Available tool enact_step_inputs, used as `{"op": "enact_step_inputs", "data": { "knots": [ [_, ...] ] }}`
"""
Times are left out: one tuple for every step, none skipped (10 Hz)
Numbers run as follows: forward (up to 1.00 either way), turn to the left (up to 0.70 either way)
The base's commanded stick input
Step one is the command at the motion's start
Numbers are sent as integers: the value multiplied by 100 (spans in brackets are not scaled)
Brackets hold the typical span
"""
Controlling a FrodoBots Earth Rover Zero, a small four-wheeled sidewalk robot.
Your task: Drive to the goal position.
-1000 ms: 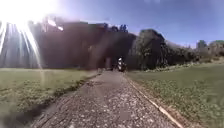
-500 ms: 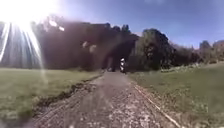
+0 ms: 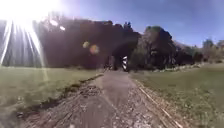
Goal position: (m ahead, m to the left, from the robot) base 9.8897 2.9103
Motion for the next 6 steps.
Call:
{"op": "enact_step_inputs", "data": {
  "knots": [
    [100,0],
    [100,0],
    [100,0],
    [95,-5],
    [95,-21],
    [95,-38]
  ]
}}
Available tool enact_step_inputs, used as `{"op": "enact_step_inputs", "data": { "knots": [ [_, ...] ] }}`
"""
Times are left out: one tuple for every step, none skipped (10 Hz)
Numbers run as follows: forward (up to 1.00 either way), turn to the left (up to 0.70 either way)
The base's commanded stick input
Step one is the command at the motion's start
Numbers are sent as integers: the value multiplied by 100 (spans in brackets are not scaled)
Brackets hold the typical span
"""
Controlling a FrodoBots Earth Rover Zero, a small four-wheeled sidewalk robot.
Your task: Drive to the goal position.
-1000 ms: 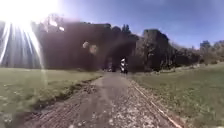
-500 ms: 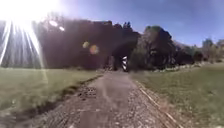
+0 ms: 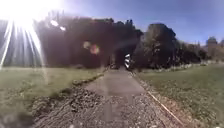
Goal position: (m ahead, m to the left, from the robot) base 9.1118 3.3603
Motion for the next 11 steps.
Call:
{"op": "enact_step_inputs", "data": {
  "knots": [
    [95,-37],
    [95,-36],
    [95,0],
    [95,0],
    [95,0],
    [95,0],
    [95,0],
    [95,0],
    [95,0],
    [95,-2],
    [95,-4]
  ]
}}
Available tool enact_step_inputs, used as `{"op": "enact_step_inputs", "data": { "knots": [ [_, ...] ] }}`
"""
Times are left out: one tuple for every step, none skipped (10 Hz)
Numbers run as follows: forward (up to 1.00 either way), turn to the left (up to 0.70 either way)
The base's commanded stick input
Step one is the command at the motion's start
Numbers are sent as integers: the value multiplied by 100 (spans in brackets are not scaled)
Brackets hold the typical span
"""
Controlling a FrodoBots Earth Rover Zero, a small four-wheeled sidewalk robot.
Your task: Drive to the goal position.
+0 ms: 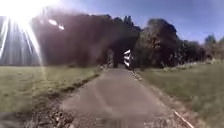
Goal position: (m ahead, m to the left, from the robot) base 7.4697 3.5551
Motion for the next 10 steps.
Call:
{"op": "enact_step_inputs", "data": {
  "knots": [
    [95,-4],
    [95,0],
    [95,0],
    [95,0],
    [95,0],
    [95,0],
    [95,-12],
    [95,-29],
    [95,-38],
    [95,-38]
  ]
}}
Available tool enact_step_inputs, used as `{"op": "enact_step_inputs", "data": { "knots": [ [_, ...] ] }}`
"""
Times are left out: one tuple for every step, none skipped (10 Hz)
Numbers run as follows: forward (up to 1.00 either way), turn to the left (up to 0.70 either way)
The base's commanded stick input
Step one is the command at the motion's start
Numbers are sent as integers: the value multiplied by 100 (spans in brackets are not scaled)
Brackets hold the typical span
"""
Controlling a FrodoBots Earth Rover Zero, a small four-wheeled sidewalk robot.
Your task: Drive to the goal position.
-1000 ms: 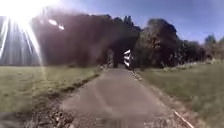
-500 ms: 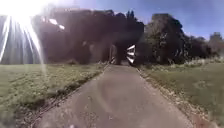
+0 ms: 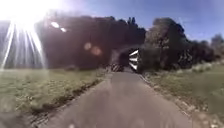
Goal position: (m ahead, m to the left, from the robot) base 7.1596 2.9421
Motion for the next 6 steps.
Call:
{"op": "enact_step_inputs", "data": {
  "knots": [
    [95,-3],
    [95,-1],
    [95,0],
    [95,0],
    [95,0],
    [95,0]
  ]
}}
